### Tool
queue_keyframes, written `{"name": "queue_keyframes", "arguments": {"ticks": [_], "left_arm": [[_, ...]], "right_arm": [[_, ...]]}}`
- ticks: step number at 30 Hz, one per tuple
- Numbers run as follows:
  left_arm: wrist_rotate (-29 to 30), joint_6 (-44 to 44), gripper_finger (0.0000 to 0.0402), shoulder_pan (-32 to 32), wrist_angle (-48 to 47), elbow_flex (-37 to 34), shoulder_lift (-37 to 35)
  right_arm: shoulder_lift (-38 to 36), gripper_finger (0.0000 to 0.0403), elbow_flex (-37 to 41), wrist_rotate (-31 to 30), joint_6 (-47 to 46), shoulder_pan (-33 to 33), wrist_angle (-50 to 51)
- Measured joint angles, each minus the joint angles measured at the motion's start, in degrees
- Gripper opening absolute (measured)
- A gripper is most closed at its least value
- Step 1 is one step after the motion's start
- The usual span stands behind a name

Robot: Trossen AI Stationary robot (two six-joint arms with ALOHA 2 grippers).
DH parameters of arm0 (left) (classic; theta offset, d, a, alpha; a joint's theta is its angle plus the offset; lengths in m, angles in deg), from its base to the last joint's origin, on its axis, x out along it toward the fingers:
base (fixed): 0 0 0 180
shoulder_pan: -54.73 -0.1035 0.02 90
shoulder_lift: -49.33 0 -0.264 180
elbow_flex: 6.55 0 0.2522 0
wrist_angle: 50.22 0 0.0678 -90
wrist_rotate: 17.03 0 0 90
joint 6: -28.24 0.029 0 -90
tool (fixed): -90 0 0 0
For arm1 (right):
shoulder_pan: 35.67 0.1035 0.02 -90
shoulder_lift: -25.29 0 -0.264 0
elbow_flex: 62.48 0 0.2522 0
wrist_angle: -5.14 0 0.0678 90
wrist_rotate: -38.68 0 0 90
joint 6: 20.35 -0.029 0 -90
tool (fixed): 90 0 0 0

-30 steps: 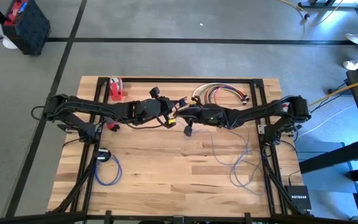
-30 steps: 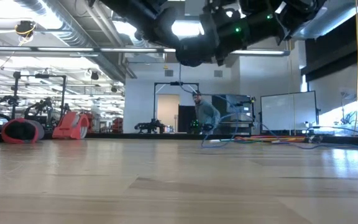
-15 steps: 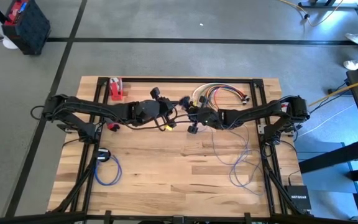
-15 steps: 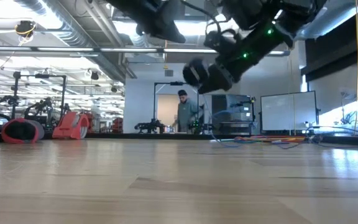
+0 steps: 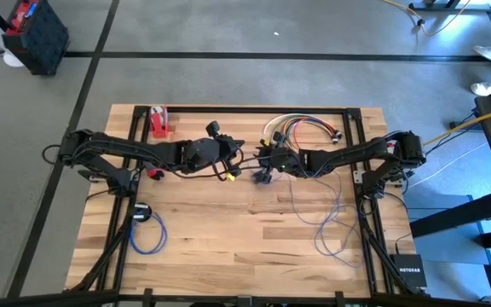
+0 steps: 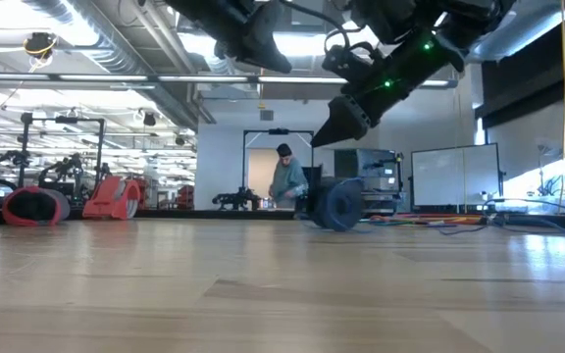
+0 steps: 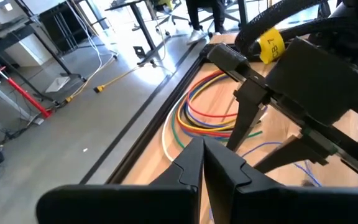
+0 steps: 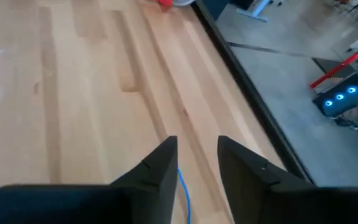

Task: Coil cords
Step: Coil the blue cable wire on the black spool

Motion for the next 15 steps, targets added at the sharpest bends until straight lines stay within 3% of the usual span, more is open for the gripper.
{"name": "queue_keyframes", "arguments": {"ticks": [7, 15], "left_arm": [[-0.1, -0.5, 0.0005, 0.0, -0.3, 0.0, 0.0], [-0.9, -5.1, 0.0035, -0.2, -1.8, -0.3, 0.0]], "right_arm": [[-0.7, 0.0142, 0.0, 0.4, 0.3, 0.0, 2.8], [-10.8, 0.0143, -1.2, 3.1, -1.8, 0.0, 21.4]]}}
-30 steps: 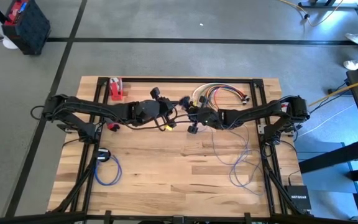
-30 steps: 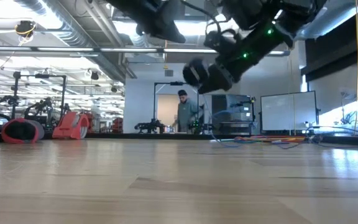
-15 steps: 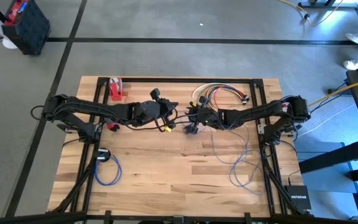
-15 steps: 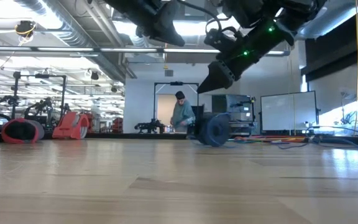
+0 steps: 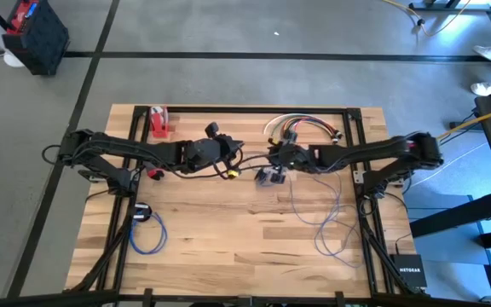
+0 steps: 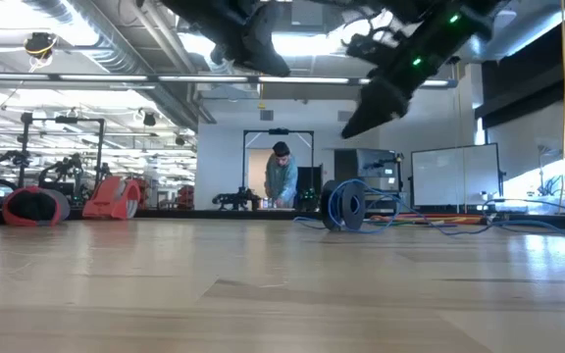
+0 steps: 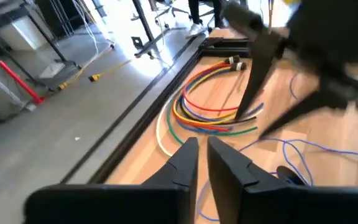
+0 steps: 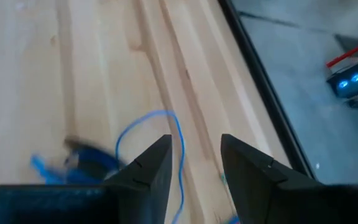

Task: Coil cords
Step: Coil the blue cable wire on the black spool

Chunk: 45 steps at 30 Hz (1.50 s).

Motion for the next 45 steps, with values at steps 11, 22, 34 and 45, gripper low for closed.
{"name": "queue_keyframes", "arguments": {"ticks": [11, 22, 34, 45], "left_arm": [[-11.0, -5.6, 0.0126, -2.3, -0.5, 0.6, 4.8], [-23.0, -11.5, 0.0129, -3.7, -13.6, 17.1, 23.1], [-22.9, -18.2, 0.0129, -4.2, -23.9, 23.4, 29.7], [-23.6, -16.5, 0.0129, -4.6, -25.6, 23.4, 29.7]], "right_arm": [[-15.2, 0.0143, 20.4, 0.0, -5.0, 0.0, -10.8], [-16.1, 0.0143, 31.6, -0.1, -3.3, 0.0, -31.8], [-16.1, 0.0143, 31.4, 1.0, 0.7, -0.1, -35.9], [-16.1, 0.0143, 31.4, 1.4, 0.2, -0.1, -35.7]]}}
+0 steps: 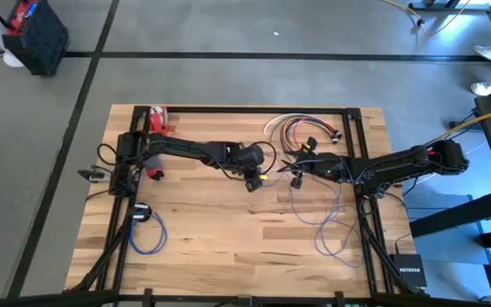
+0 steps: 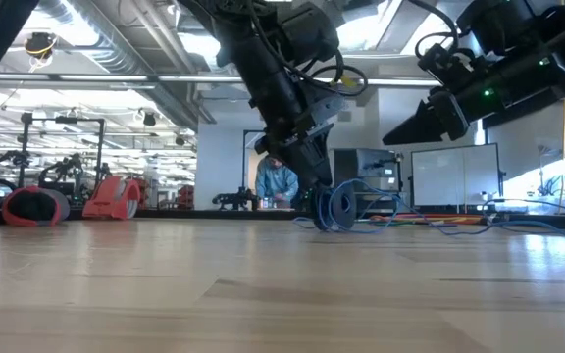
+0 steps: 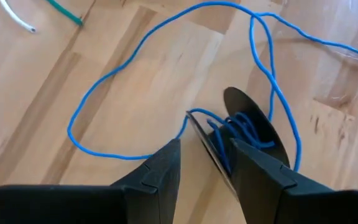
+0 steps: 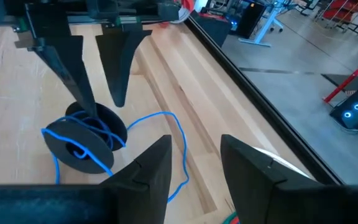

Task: Coil cords
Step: Coil the blue cable wire on the black spool

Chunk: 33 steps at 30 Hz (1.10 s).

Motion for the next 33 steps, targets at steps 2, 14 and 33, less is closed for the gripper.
{"name": "queue_keyframes", "arguments": {"ticks": [2, 14, 33], "left_arm": [[-0.2, 2.0, 0.0126, 0.0, 0.0, 0.0, 0.0], [-2.2, 10.2, 0.0007, -0.4, -0.5, 0.0, 0.9], [12.6, 15.8, 0.0001, 6.6, -4.3, -0.1, -9.3]], "right_arm": [[0.0, 0.0143, 0.0, 0.0, -0.1, 0.0, 0.0], [0.0, 0.0143, 0.0, 0.0, -1.4, 0.0, 1.3], [-3.5, 0.0143, 0.0, 12.6, -1.9, 0.1, 2.9]]}}
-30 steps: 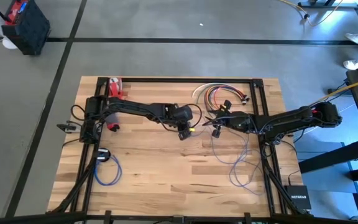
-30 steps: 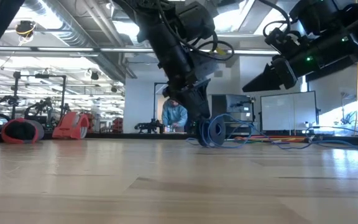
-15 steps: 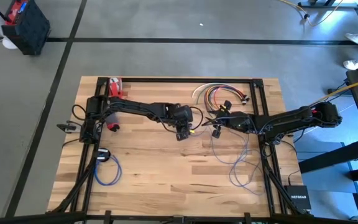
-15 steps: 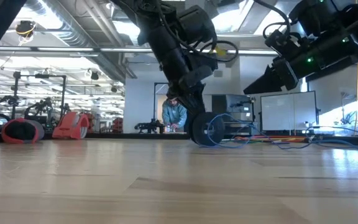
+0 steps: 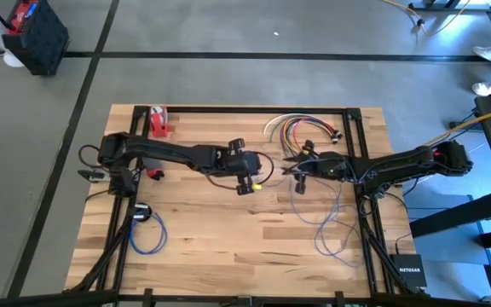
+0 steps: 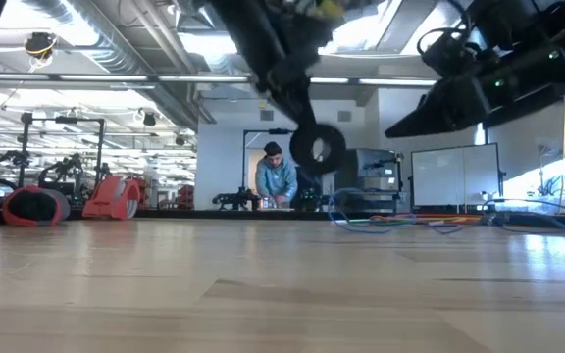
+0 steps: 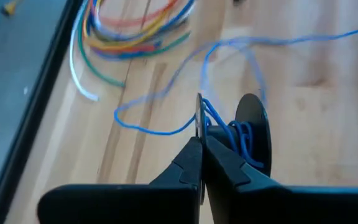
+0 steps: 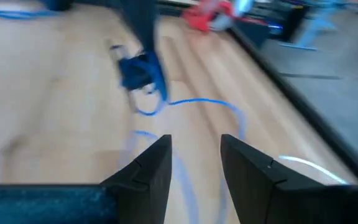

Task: Coil cords
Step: Coil the blue cable wire on the black spool

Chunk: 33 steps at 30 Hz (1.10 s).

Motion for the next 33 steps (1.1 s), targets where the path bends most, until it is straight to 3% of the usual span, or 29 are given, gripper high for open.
{"name": "queue_keyframes", "arguments": {"ticks": [4, 16, 20, 25, 30, 33], "left_arm": [[0.3, 3.3, 0.0001, 2.6, 0.5, 0.0, -1.6], [0.6, 8.2, 0.0001, 4.9, 4.4, -0.6, -5.2], [0.5, 10.6, 0.0001, 3.4, 12.0, -6.7, -7.9], [0.6, 4.2, 0.0001, -0.1, 16.5, -14.9, -14.7], [-6.0, 0.6, 0.0001, -2.5, 26.0, -23.5, -20.5], [-6.6, -0.2, 0.0001, -2.7, 27.8, -25.1, -23.0]], "right_arm": [[0.4, 0.0143, 0.0, 7.1, -0.8, 0.0, -2.8], [7.4, 0.0143, -0.3, 7.3, -0.5, 0.0, -5.8], [11.3, 0.0143, -1.8, 7.3, 0.2, 0.0, -7.4], [13.7, 0.0143, -4.1, 2.4, 3.1, 0.0, -7.3], [14.0, 0.0143, -6.6, 0.2, 9.7, -0.1, -7.7], [14.0, 0.0143, -8.8, 0.2, 12.9, -0.1, -8.1]]}}
